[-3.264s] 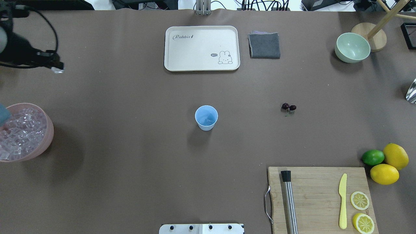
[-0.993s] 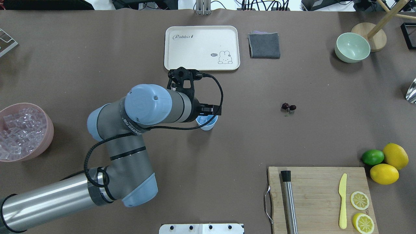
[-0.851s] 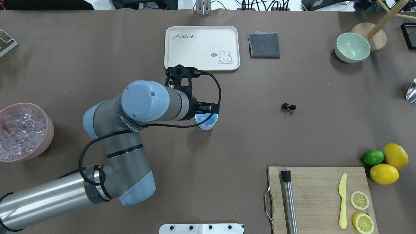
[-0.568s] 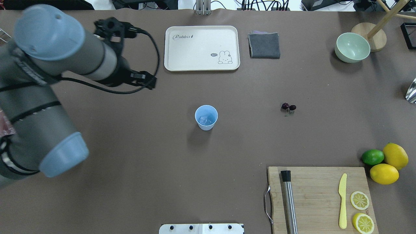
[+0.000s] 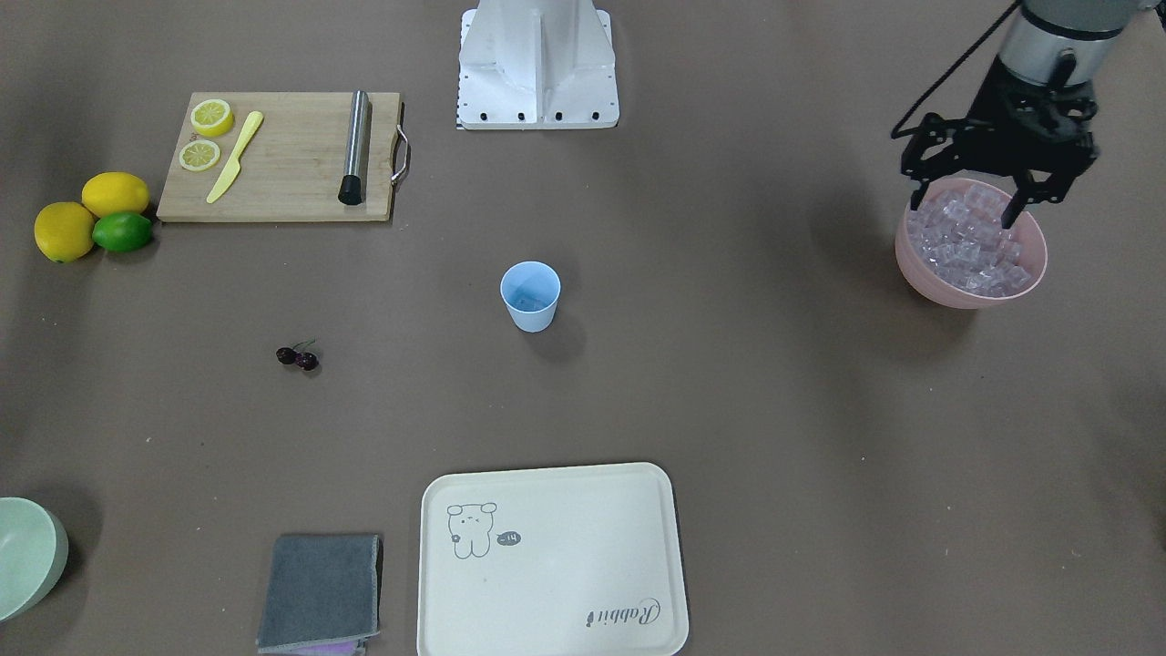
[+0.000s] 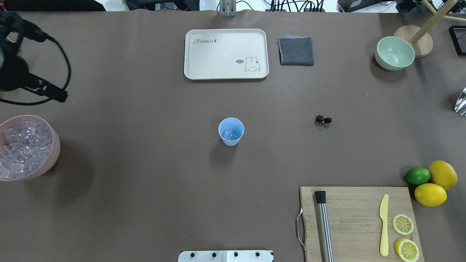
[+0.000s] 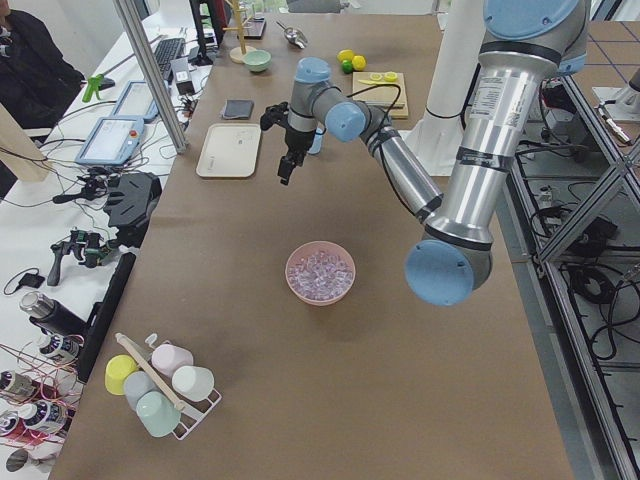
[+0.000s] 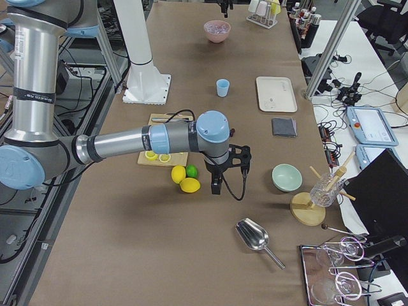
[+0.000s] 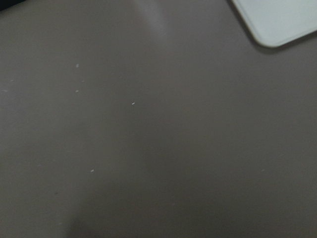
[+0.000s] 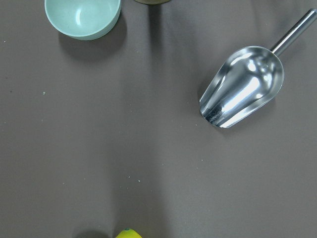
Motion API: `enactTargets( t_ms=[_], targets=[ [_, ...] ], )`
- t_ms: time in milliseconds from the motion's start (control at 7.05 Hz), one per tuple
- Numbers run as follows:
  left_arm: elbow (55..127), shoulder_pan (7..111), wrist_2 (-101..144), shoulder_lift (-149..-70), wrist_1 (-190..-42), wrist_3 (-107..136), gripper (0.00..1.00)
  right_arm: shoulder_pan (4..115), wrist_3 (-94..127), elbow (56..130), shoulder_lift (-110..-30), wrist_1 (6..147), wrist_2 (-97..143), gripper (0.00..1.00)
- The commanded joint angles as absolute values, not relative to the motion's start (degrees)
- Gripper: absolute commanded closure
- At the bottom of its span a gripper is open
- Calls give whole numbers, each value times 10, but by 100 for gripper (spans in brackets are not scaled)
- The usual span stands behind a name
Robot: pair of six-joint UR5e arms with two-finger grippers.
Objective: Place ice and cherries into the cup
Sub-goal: 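Move the left gripper back over the ice bowl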
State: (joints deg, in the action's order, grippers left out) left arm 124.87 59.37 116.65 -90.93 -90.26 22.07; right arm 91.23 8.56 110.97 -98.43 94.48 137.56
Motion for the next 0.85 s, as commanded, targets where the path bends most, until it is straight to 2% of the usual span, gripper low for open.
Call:
enactTargets(
  t_ms=[0,284,710],
  targets=[
    [1202,607,1176,-786,-1063,214,2,912,85,1109,-984,945,1375,0],
    [1142,607,1175,-785,-1076,214,2,912,86,1110,-986,945,1375,0],
    [1072,586,1174,-781,-1184,292,2,912,85,1109,-988,945,1375,0]
  ],
)
